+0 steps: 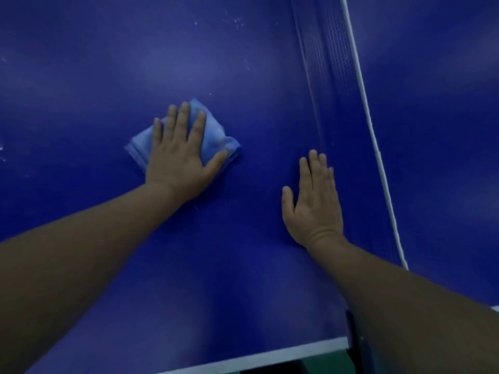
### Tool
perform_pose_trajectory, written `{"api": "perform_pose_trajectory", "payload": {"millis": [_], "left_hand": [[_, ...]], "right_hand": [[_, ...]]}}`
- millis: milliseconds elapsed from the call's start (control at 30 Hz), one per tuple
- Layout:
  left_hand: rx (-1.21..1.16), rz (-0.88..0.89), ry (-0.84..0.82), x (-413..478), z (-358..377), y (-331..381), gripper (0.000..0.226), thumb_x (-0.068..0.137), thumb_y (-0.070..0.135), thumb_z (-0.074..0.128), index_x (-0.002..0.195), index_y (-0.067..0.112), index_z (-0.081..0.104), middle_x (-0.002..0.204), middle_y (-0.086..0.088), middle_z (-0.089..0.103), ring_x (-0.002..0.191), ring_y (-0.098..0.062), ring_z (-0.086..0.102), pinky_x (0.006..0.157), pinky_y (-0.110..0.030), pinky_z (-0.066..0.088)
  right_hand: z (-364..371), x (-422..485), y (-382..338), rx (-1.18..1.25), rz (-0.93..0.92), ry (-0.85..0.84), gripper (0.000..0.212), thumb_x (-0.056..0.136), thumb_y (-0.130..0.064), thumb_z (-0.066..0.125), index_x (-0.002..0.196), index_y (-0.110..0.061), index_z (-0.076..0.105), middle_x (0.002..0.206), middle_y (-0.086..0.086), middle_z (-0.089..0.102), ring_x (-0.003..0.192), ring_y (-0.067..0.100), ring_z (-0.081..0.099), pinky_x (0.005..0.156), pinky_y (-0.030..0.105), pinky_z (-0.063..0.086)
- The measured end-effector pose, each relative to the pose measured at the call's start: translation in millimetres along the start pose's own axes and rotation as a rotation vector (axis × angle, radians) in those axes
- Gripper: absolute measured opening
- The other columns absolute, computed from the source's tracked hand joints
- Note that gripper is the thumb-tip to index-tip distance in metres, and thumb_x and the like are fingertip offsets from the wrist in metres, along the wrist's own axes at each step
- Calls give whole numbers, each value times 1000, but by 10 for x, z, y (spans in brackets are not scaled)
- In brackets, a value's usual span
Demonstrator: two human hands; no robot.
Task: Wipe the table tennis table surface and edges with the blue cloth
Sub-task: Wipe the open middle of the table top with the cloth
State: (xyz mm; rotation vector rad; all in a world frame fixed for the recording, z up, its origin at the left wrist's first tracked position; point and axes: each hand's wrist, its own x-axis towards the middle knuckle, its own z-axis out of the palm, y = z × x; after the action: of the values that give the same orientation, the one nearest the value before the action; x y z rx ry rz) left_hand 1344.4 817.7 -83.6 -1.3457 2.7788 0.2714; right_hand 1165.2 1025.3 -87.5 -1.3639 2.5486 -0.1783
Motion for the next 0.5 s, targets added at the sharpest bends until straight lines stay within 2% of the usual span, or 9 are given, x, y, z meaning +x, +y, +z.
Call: {"api": "perform_pose_trajectory", "payload": {"millis": [67,133,200,267,333,367,400,433,500], "left_hand": [[-21,117,-5,-238,54,181,91,95,78,20,162,17,9,169,-13,0,156,-30,-4,125,-52,-1],[-5,416,-26,-591,129,234,90,96,76,26,162,16,12,169,-13,4,156,-31,0,124,-54,5],[45,589,-26,-513,125,84,88,96,75,30,161,18,16,169,-10,7,156,-29,5,124,-54,8],[43,461,-5,-111,57,-24,89,95,78,26,161,19,20,168,-12,11,156,-30,8,125,-53,6],[7,143,-7,334,-62,-57,92,93,81,18,161,20,15,169,-11,6,156,-29,2,125,-50,1],[-5,57,-10,455,-82,-20,92,93,80,17,161,19,12,169,-11,1,156,-29,-3,125,-50,-2],[-12,78,2,481,-70,56,91,95,77,19,161,16,12,169,-13,-1,155,-30,-6,125,-50,-3],[-32,203,20,416,-41,148,88,97,72,24,161,11,15,168,-16,1,155,-33,-3,125,-51,0],[-30,609,3,119,46,293,81,101,62,34,159,7,22,167,-17,11,155,-34,7,124,-55,12]], "right_hand": [[-19,5,-7,14,-13,1,72,100,-46,23,158,-4,16,168,8,3,155,19,-6,125,35,-4],[-32,1,-26,24,-20,8,72,99,-45,25,157,-2,21,168,10,7,156,22,-2,126,38,0],[-29,0,-33,27,-15,11,72,99,-45,25,156,-1,23,168,11,9,156,22,0,126,37,1],[-27,10,-23,16,-14,0,72,99,-46,24,156,-2,22,168,9,8,156,21,-2,125,36,-2],[-27,12,-27,12,-16,-10,72,99,-46,24,157,-3,21,168,8,6,155,20,-4,125,35,-3],[-30,10,-31,14,-14,-12,72,99,-46,24,157,-3,21,168,8,6,155,19,-4,125,36,-3],[-35,12,-32,17,-11,-9,72,99,-46,24,156,-3,22,168,8,7,155,20,-3,125,36,-2],[-39,15,-35,19,-10,-6,72,99,-46,24,156,-3,23,168,8,8,155,20,-2,125,37,-1],[-48,17,-40,34,-14,-7,72,98,-45,26,155,-2,26,167,9,10,155,22,1,125,35,-3]]}}
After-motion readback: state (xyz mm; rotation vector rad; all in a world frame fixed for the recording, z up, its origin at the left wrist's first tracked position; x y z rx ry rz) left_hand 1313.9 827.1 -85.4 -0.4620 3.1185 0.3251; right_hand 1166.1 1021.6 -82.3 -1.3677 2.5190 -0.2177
